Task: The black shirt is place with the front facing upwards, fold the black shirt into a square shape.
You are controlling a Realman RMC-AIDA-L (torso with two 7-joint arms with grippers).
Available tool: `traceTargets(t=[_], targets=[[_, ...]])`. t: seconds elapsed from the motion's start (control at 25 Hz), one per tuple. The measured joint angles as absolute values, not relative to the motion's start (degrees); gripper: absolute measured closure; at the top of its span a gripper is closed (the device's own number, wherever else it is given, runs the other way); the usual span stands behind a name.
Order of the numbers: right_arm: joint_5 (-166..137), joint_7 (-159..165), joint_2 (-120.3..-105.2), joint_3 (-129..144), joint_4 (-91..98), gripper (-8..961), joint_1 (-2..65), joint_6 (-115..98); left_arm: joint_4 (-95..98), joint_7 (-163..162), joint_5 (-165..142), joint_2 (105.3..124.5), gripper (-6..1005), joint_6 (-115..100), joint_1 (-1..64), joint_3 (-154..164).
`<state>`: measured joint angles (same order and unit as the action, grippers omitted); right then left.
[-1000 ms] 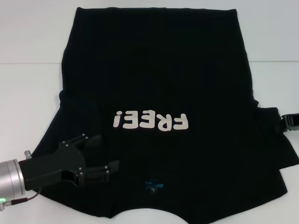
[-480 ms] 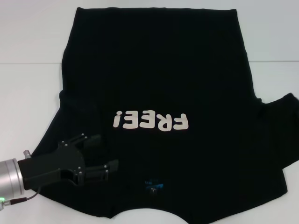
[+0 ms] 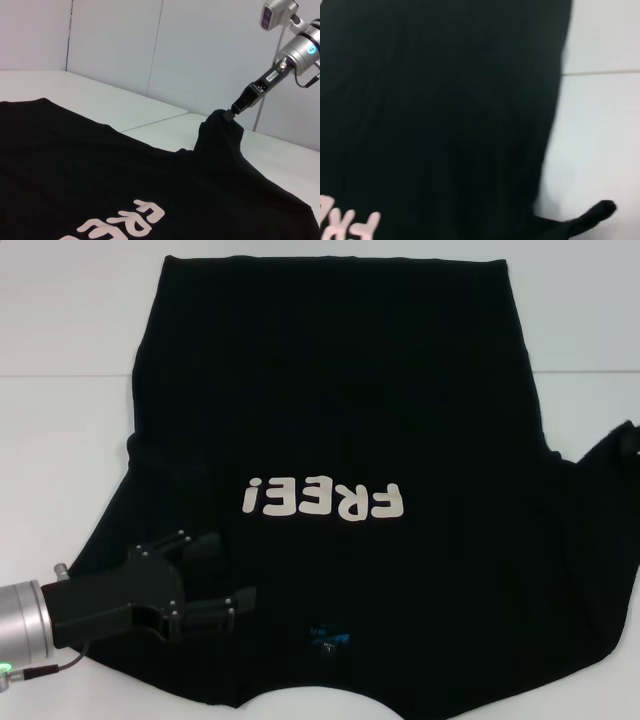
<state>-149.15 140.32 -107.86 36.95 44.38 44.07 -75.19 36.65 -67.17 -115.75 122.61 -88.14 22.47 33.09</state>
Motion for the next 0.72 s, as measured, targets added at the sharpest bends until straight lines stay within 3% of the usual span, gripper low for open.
traceTargets(t=[0.16,0.48,0.72], targets=[[-149.1,139.9,-108.38,37.4,44.2,941,45.4,-76.7,36.7,-67.2,-115.8,122.61,62,-88.1,22.5,33.1],[-149.1,139.8,-111.29,39.8,43.6,941,48.0,-76.9,36.7,-67.2,-115.8,122.60,62,-88.0,22.6,33.1],[-147.8,140.4,-112.45,39.8,42.3,940,49.7,-76.4,36.5,-67.1,-115.8,122.61,62,-88.0,22.9,33.1]])
